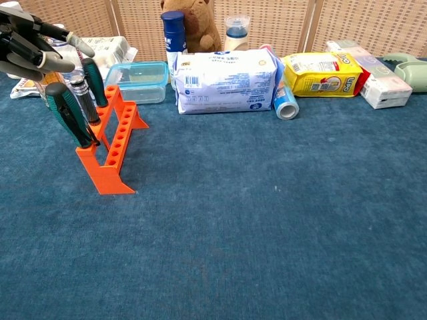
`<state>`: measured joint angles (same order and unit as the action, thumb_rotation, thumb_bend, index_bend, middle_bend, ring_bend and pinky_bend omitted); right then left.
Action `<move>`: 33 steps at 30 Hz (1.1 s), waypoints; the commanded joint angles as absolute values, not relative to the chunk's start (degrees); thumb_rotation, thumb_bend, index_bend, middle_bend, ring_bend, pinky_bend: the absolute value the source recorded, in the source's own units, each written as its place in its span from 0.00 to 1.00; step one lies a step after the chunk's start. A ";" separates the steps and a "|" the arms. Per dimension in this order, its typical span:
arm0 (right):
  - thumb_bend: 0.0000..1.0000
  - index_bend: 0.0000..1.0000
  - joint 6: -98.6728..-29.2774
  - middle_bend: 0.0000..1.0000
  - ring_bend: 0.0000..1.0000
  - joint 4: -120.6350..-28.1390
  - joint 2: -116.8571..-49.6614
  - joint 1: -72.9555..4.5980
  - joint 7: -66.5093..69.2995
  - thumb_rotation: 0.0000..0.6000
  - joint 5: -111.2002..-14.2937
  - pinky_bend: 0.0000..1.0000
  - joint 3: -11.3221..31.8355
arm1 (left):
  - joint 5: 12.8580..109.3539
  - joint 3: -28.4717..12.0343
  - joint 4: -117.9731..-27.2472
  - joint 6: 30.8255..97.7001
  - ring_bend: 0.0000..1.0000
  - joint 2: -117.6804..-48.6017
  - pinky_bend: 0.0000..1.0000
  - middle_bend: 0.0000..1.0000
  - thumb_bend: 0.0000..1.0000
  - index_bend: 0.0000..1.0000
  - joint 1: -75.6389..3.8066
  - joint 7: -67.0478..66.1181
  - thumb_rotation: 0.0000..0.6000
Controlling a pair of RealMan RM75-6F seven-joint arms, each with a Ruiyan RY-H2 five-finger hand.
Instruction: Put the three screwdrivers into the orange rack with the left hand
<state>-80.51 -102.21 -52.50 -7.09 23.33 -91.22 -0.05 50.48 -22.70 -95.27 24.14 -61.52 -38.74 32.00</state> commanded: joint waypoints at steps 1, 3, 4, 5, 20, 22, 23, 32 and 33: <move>0.02 0.07 -80.58 0.03 0.00 -102.21 -52.47 -7.05 23.38 1.00 -91.24 0.00 -0.06 | 50.65 -22.57 -95.18 23.97 1.00 -61.38 1.00 1.00 0.41 0.36 -38.72 32.26 1.00; 0.02 0.07 -80.63 0.03 0.00 -102.21 -52.43 -7.03 23.46 1.00 -91.25 0.00 -0.06 | 50.76 -22.69 -95.28 24.01 1.00 -61.13 1.00 1.00 0.41 0.35 -38.68 32.45 1.00; 0.02 0.07 -80.67 0.03 0.00 -102.20 -52.41 -7.01 23.52 1.00 -91.24 0.00 -0.05 | 50.88 -22.91 -95.48 24.28 1.00 -60.95 1.00 1.00 0.41 0.35 -38.56 32.64 1.00; 0.02 0.07 -80.76 0.03 0.00 -102.19 -52.39 -6.98 23.56 1.00 -91.24 0.00 -0.02 | 51.20 -23.51 -96.04 24.99 1.00 -60.57 1.00 1.00 0.41 0.35 -38.18 33.09 1.00; 0.02 0.07 -81.42 0.03 0.00 -102.62 -52.32 -6.78 23.18 1.00 -92.44 0.00 -0.33 | 68.24 -26.70 -105.40 40.46 0.88 -51.76 0.90 0.73 0.27 0.15 -26.77 34.55 1.00; 0.02 0.07 -81.60 0.03 0.00 -102.66 -52.29 -6.73 23.17 1.00 -92.57 0.00 -0.34 | 71.69 -25.03 -105.74 43.18 0.74 -50.68 0.75 0.46 0.24 0.10 -25.08 32.67 1.00; 0.02 0.07 -81.71 0.03 0.00 -102.71 -52.27 -6.70 23.16 1.00 -92.64 0.00 -0.34 | 73.26 -24.19 -105.86 44.49 0.69 -50.17 0.70 0.36 0.23 0.09 -24.24 31.93 1.00; 0.02 0.07 -83.07 0.03 0.00 -102.85 -52.45 -6.13 21.44 1.00 -92.31 0.00 0.05 | 88.47 -14.94 -103.36 61.59 0.11 -48.16 0.38 0.00 0.10 0.05 -14.19 22.98 1.00; 0.02 0.07 -84.10 0.03 0.00 -102.54 -52.81 -5.67 18.85 1.00 -91.25 0.00 0.71 | 90.35 -11.97 -102.69 64.17 0.03 -47.91 0.36 0.00 0.09 0.04 -11.31 18.09 1.00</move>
<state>-82.96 -102.79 -52.42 -6.21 21.51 -92.37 0.01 85.04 -17.93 -104.57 57.48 -48.67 -17.39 27.00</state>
